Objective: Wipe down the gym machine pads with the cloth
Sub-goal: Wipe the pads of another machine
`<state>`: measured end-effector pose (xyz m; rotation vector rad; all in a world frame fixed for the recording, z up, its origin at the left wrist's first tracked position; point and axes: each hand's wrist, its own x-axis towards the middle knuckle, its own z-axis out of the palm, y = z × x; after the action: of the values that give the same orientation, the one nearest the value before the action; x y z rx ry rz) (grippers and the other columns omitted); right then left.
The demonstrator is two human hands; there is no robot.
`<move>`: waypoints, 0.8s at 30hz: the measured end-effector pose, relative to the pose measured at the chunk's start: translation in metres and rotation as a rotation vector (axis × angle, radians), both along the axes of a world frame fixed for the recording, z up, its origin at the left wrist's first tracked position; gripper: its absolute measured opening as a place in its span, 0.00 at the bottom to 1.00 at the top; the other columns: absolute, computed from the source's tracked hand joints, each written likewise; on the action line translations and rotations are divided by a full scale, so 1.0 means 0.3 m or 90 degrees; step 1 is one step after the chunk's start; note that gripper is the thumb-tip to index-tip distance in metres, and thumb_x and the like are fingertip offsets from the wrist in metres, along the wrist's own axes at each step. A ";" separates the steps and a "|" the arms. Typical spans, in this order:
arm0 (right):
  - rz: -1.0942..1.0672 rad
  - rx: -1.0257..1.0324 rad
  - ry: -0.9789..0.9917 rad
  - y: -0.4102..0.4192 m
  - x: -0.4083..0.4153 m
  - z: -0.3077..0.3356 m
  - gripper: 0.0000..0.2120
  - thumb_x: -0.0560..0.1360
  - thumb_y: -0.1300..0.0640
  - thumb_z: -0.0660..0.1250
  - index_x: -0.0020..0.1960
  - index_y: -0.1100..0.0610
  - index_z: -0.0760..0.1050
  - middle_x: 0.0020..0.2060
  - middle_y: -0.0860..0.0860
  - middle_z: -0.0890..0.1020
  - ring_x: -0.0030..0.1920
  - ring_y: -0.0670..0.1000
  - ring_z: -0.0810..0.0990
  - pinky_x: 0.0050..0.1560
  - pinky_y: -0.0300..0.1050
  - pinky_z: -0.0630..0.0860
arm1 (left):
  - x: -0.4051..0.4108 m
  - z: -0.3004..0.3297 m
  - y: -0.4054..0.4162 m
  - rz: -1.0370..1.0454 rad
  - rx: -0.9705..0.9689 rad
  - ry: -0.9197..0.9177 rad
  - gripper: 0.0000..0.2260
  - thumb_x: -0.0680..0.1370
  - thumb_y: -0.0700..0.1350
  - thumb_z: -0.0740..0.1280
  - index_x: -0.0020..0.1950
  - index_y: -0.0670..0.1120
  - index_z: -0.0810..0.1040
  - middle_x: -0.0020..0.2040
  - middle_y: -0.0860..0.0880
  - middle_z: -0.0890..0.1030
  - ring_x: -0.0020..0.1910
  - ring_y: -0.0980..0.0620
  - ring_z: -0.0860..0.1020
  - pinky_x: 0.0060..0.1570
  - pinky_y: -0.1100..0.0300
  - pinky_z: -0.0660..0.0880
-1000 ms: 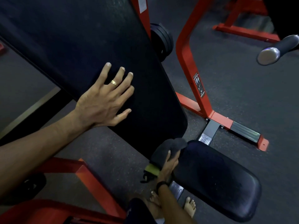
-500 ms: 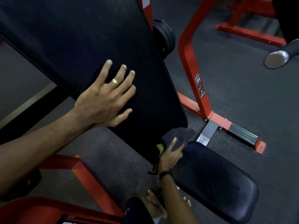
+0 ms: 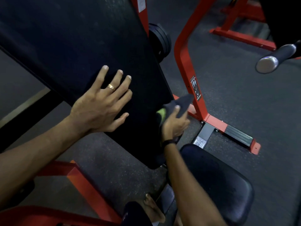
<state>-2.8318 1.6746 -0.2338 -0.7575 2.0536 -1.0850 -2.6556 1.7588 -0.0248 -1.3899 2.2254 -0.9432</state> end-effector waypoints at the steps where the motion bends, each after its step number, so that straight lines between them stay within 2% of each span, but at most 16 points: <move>1: 0.034 -0.069 0.014 0.069 0.035 0.021 0.34 0.78 0.32 0.55 0.75 0.53 0.69 0.61 0.60 0.74 0.63 0.61 0.73 0.61 0.58 0.72 | -0.006 0.002 0.004 -0.002 -0.001 0.009 0.31 0.80 0.61 0.52 0.70 0.38 0.71 0.77 0.34 0.63 0.75 0.33 0.62 0.73 0.30 0.53; 3: 0.112 -0.153 0.037 0.275 0.088 0.034 0.33 0.78 0.34 0.56 0.72 0.57 0.73 0.60 0.59 0.75 0.59 0.59 0.75 0.57 0.54 0.74 | -0.015 0.002 0.006 0.003 0.007 0.009 0.31 0.80 0.62 0.53 0.70 0.38 0.71 0.77 0.34 0.63 0.76 0.33 0.61 0.73 0.30 0.52; 6: 0.197 -0.137 0.063 0.457 0.038 -0.078 0.32 0.79 0.36 0.57 0.71 0.59 0.73 0.60 0.60 0.75 0.57 0.61 0.76 0.53 0.50 0.72 | -0.011 -0.003 0.006 -0.008 0.008 0.010 0.31 0.80 0.62 0.53 0.70 0.38 0.71 0.77 0.34 0.63 0.76 0.33 0.61 0.73 0.30 0.52; 7: 0.172 -0.102 0.058 0.440 0.006 -0.106 0.35 0.78 0.33 0.55 0.72 0.59 0.72 0.62 0.61 0.75 0.59 0.63 0.76 0.54 0.50 0.70 | -0.010 -0.001 0.006 -0.007 0.009 0.004 0.31 0.80 0.61 0.54 0.70 0.38 0.71 0.77 0.34 0.63 0.76 0.33 0.61 0.73 0.30 0.52; 9: 0.053 0.051 -0.048 0.344 -0.061 -0.123 0.37 0.76 0.33 0.55 0.76 0.56 0.68 0.67 0.61 0.72 0.65 0.63 0.73 0.60 0.50 0.68 | -0.010 -0.001 0.003 -0.013 -0.009 -0.005 0.30 0.80 0.61 0.55 0.69 0.38 0.72 0.76 0.34 0.64 0.75 0.33 0.62 0.73 0.30 0.53; 10: 0.002 0.125 -0.099 0.282 -0.091 -0.121 0.34 0.78 0.36 0.55 0.76 0.56 0.66 0.68 0.60 0.71 0.67 0.62 0.71 0.62 0.50 0.68 | -0.009 -0.002 0.006 -0.010 -0.012 -0.003 0.30 0.80 0.61 0.55 0.69 0.39 0.72 0.76 0.34 0.64 0.75 0.33 0.62 0.73 0.30 0.53; 12: -0.032 0.154 -0.122 0.117 -0.145 -0.095 0.26 0.83 0.43 0.55 0.71 0.61 0.69 0.63 0.58 0.75 0.66 0.60 0.74 0.56 0.50 0.69 | -0.009 -0.010 0.004 -0.011 -0.015 -0.006 0.30 0.80 0.61 0.54 0.69 0.39 0.72 0.76 0.34 0.64 0.75 0.33 0.63 0.73 0.30 0.53; 13: -0.044 0.136 -0.093 0.041 -0.156 -0.062 0.22 0.85 0.46 0.55 0.67 0.62 0.72 0.58 0.57 0.76 0.64 0.60 0.76 0.51 0.49 0.69 | -0.006 -0.014 0.004 -0.015 -0.018 0.003 0.30 0.80 0.61 0.54 0.69 0.39 0.72 0.76 0.34 0.64 0.75 0.33 0.63 0.73 0.30 0.52; 14: -0.048 0.096 -0.072 -0.026 -0.146 -0.025 0.22 0.85 0.46 0.55 0.65 0.62 0.73 0.55 0.57 0.77 0.63 0.61 0.77 0.50 0.50 0.71 | -0.007 -0.016 0.003 -0.009 -0.016 0.000 0.30 0.80 0.61 0.53 0.69 0.39 0.72 0.76 0.34 0.64 0.75 0.33 0.63 0.73 0.30 0.53; 17: 0.052 -0.069 -0.025 -0.063 -0.008 0.078 0.31 0.81 0.36 0.55 0.73 0.57 0.70 0.62 0.59 0.75 0.65 0.60 0.73 0.61 0.56 0.71 | -0.003 -0.018 -0.002 -0.030 -0.023 0.004 0.30 0.80 0.61 0.54 0.69 0.38 0.72 0.76 0.34 0.64 0.75 0.33 0.63 0.73 0.30 0.53; 19: 0.128 -0.152 -0.034 0.062 0.058 0.102 0.36 0.78 0.31 0.54 0.74 0.56 0.69 0.61 0.57 0.73 0.64 0.57 0.72 0.63 0.53 0.70 | -0.006 -0.013 -0.001 -0.027 -0.027 -0.001 0.30 0.80 0.61 0.54 0.69 0.38 0.72 0.76 0.34 0.64 0.75 0.33 0.63 0.73 0.30 0.53; 20: 0.169 -0.185 -0.036 0.161 0.072 0.086 0.36 0.78 0.32 0.55 0.73 0.58 0.70 0.61 0.57 0.72 0.63 0.56 0.72 0.63 0.51 0.70 | -0.007 -0.013 0.001 -0.028 -0.025 0.003 0.30 0.80 0.60 0.54 0.69 0.38 0.72 0.76 0.34 0.63 0.75 0.33 0.62 0.73 0.30 0.52; 23: 0.253 -0.200 0.045 0.429 0.002 -0.046 0.31 0.82 0.39 0.56 0.70 0.63 0.71 0.62 0.62 0.74 0.60 0.60 0.74 0.58 0.45 0.68 | -0.003 -0.014 0.001 -0.016 -0.017 0.008 0.30 0.80 0.60 0.53 0.69 0.38 0.72 0.76 0.34 0.63 0.75 0.33 0.62 0.74 0.30 0.51; 24: 0.261 -0.191 0.037 0.453 -0.043 -0.092 0.28 0.83 0.43 0.58 0.71 0.64 0.71 0.62 0.65 0.74 0.59 0.63 0.74 0.57 0.45 0.67 | -0.008 -0.009 0.004 -0.019 -0.019 0.003 0.30 0.80 0.60 0.53 0.69 0.38 0.72 0.76 0.34 0.63 0.75 0.33 0.62 0.74 0.30 0.51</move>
<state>-2.8447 1.8105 -0.2614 -1.3074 1.6910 -1.1481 -2.6579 1.7600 -0.0275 -1.3770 2.2501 -0.9884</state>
